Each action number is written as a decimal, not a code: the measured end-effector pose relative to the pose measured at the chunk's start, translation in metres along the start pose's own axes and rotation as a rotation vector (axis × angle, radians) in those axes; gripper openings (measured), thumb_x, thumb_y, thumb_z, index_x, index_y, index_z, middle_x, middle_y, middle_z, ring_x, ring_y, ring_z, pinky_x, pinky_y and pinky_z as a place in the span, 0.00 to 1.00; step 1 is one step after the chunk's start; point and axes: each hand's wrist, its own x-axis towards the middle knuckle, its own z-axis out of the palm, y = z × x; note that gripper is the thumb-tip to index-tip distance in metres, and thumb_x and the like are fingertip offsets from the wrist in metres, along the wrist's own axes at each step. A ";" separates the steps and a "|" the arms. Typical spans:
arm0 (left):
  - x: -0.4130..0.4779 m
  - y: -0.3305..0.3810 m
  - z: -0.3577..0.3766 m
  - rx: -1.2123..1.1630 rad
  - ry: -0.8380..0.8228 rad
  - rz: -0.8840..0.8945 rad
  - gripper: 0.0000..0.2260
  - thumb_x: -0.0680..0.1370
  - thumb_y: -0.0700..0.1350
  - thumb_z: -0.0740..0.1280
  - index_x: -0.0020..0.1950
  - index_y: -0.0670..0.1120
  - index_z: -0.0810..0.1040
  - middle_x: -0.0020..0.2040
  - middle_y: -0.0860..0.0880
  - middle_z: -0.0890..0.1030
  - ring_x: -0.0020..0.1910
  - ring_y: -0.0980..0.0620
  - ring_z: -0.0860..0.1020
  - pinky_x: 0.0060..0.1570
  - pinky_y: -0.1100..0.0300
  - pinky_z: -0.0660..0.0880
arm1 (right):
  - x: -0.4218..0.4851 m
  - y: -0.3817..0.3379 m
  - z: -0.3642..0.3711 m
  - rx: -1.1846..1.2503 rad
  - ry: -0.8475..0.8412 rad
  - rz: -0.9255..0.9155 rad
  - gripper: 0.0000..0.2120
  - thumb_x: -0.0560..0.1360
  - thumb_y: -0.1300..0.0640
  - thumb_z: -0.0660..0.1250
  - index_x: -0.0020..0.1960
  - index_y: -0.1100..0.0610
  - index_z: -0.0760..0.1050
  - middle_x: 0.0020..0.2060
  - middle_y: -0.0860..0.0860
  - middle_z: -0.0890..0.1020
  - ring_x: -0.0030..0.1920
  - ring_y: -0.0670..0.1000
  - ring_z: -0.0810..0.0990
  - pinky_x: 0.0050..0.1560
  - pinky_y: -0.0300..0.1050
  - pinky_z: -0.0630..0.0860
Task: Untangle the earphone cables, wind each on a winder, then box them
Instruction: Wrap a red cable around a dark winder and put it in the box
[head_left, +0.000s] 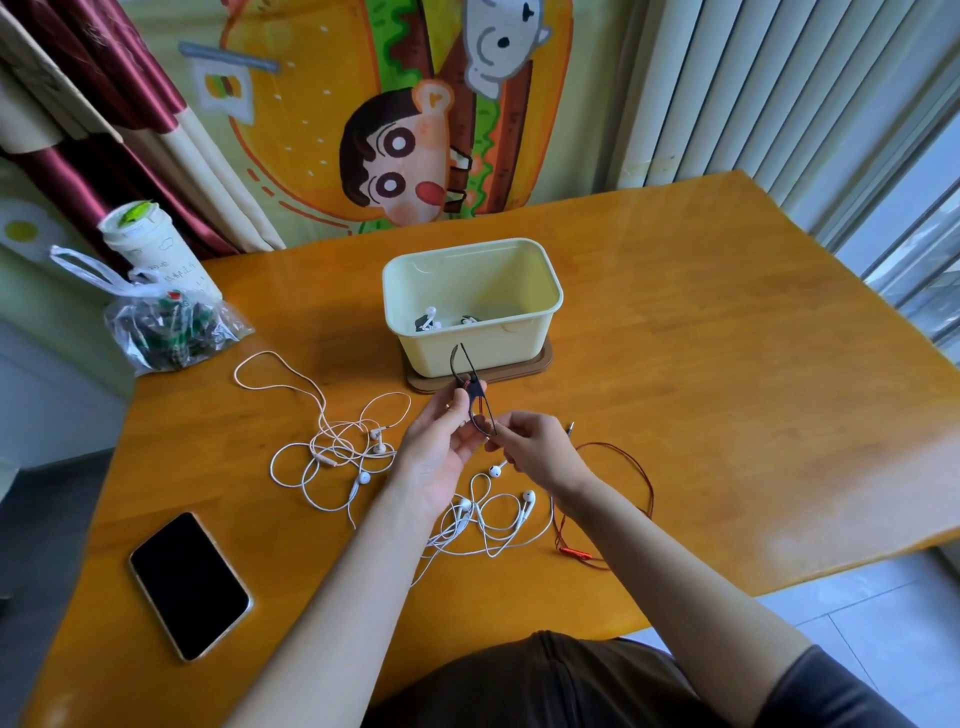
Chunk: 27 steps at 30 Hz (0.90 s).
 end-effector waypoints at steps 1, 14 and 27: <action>0.000 -0.001 -0.001 -0.006 0.003 -0.018 0.08 0.80 0.41 0.61 0.57 0.44 0.77 0.52 0.46 0.80 0.49 0.50 0.77 0.48 0.60 0.78 | -0.001 -0.001 0.000 0.003 -0.021 0.011 0.10 0.78 0.56 0.63 0.41 0.58 0.79 0.32 0.47 0.80 0.28 0.43 0.70 0.28 0.31 0.66; 0.000 -0.003 -0.004 0.035 0.122 -0.097 0.05 0.80 0.44 0.63 0.49 0.49 0.78 0.44 0.47 0.81 0.45 0.50 0.78 0.46 0.60 0.75 | -0.009 -0.002 -0.004 0.080 -0.084 0.117 0.09 0.78 0.57 0.64 0.42 0.59 0.78 0.31 0.48 0.78 0.29 0.43 0.68 0.28 0.32 0.65; 0.008 -0.018 -0.012 0.695 0.286 0.286 0.06 0.80 0.42 0.64 0.53 0.50 0.78 0.50 0.51 0.81 0.52 0.50 0.78 0.48 0.61 0.73 | -0.010 -0.007 -0.003 -0.041 -0.050 -0.036 0.09 0.77 0.56 0.64 0.41 0.57 0.79 0.33 0.47 0.80 0.31 0.45 0.71 0.32 0.35 0.68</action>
